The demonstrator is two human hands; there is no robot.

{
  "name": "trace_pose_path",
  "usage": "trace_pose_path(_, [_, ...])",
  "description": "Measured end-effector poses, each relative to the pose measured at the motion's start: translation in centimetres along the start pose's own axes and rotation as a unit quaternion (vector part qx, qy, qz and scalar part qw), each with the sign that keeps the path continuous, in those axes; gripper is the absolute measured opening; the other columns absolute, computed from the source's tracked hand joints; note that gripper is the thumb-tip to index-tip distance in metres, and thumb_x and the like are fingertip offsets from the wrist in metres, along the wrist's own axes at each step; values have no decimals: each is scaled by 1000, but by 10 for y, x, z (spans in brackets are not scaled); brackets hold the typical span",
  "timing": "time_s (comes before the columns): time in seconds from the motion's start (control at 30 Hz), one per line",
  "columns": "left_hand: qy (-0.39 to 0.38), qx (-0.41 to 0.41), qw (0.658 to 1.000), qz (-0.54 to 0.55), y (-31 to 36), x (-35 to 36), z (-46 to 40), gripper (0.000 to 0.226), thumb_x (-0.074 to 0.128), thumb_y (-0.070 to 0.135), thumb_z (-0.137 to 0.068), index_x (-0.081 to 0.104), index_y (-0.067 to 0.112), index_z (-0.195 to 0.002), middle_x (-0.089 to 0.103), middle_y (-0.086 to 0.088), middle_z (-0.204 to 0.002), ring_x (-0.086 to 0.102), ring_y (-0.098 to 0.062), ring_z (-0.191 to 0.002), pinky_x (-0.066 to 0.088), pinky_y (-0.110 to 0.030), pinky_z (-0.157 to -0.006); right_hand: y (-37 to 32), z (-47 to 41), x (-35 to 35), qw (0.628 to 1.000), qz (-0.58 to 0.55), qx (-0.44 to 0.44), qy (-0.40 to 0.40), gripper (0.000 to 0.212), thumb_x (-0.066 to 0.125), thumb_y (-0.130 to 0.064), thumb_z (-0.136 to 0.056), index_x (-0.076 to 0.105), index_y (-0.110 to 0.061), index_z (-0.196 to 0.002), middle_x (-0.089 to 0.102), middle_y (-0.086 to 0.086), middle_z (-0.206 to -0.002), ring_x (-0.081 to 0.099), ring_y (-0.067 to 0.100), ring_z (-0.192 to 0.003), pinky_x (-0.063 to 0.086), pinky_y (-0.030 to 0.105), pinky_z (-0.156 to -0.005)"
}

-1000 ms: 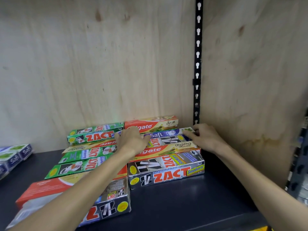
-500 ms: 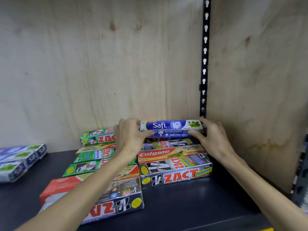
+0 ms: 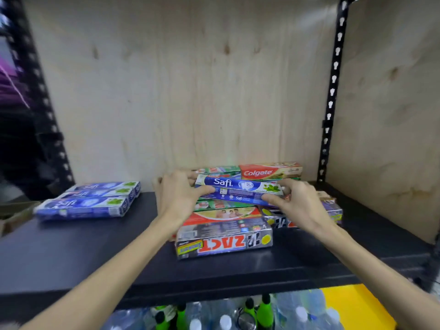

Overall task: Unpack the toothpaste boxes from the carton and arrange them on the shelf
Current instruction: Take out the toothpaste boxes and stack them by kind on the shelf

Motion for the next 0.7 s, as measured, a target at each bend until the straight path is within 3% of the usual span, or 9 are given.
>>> trace_pose_path(0.1, [-16, -23, 1000, 1, -37, -28, 10, 45, 81, 65, -65, 79, 29, -90, 78, 9, -88, 71, -15, -92, 47, -46, -95, -40, 11, 25, 1000, 9, -7, -28, 52, 77, -47, -83, 71, -1, -107, 74, 13, -94, 65, 32, -91, 49, 40, -74])
trace_pose_path(0.2, [0, -39, 999, 2, -69, -60, 21, 32, 82, 59, -69, 79, 32, -86, 78, 10, -82, 71, -14, -86, 48, -45, -92, -77, 17, 47, 998, 3, -6, -57, 54, 75, -51, -83, 69, -4, -109, 74, 8, -99, 65, 20, -84, 47, 33, -67])
trace_pose_path(0.3, [-2, -57, 998, 18, -104, -84, 31, 34, 79, 61, -71, 77, 29, -81, 75, 16, -72, 70, -9, -79, 46, -46, -91, -109, 19, 66, 997, -1, -14, -75, 52, 74, -54, -82, 68, -5, -99, 73, 5, -91, 62, 16, -73, 53, 35, -67])
trace_pose_path(0.37, [-9, -67, 997, 33, -129, -100, 34, 41, 77, 68, -68, 77, 29, -83, 73, 21, -69, 70, -5, -77, 49, -47, -90, -130, 20, 81, 996, -2, -22, -81, 47, 76, -51, -83, 69, -5, -93, 66, 1, -80, 59, 19, -71, 48, 35, -65])
trace_pose_path(0.5, [12, -109, 994, 31, -177, -146, 43, 56, 84, 61, -67, 78, 19, -103, 78, 9, -96, 71, -5, -95, 50, -44, -100, -176, 19, 116, 993, -22, -57, -106, 46, 77, -53, -80, 52, -19, -60, 45, -7, -52, 44, 10, -51, 33, 25, -51])
trace_pose_path(0.57, [13, -127, 992, 19, -198, -167, 48, 42, 87, 52, -68, 77, 17, -89, 78, 7, -87, 71, -7, -84, 53, -42, -94, -198, 17, 139, 989, -25, -66, -129, 45, 80, -55, -76, 57, -18, -66, 51, -5, -57, 47, 10, -55, 37, 26, -54])
trace_pose_path(0.63, [19, -133, 991, -6, -215, -188, 49, 33, 89, 44, -69, 72, 17, -75, 77, 1, -77, 67, -15, -71, 55, -43, -87, -218, 16, 166, 984, -26, -55, -170, 50, 84, -55, -69, 68, -11, -85, 66, 4, -71, 62, 20, -70, 50, 39, -67])
trace_pose_path(0.7, [32, -150, 988, -23, -237, -207, 49, 33, 91, 37, -68, 76, 13, -85, 78, -1, -84, 71, -20, -81, 54, -42, -89, -238, 19, 195, 976, -15, -60, -207, 55, 88, -55, -64, 68, -10, -87, 71, 6, -75, 67, 24, -76, 54, 42, -71])
Point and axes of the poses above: each hand's wrist, its own z-axis away from the middle knuckle, its own x-axis out of the palm, y = z × x, the point moved 8 cm from there along -z, towards the middle knuckle
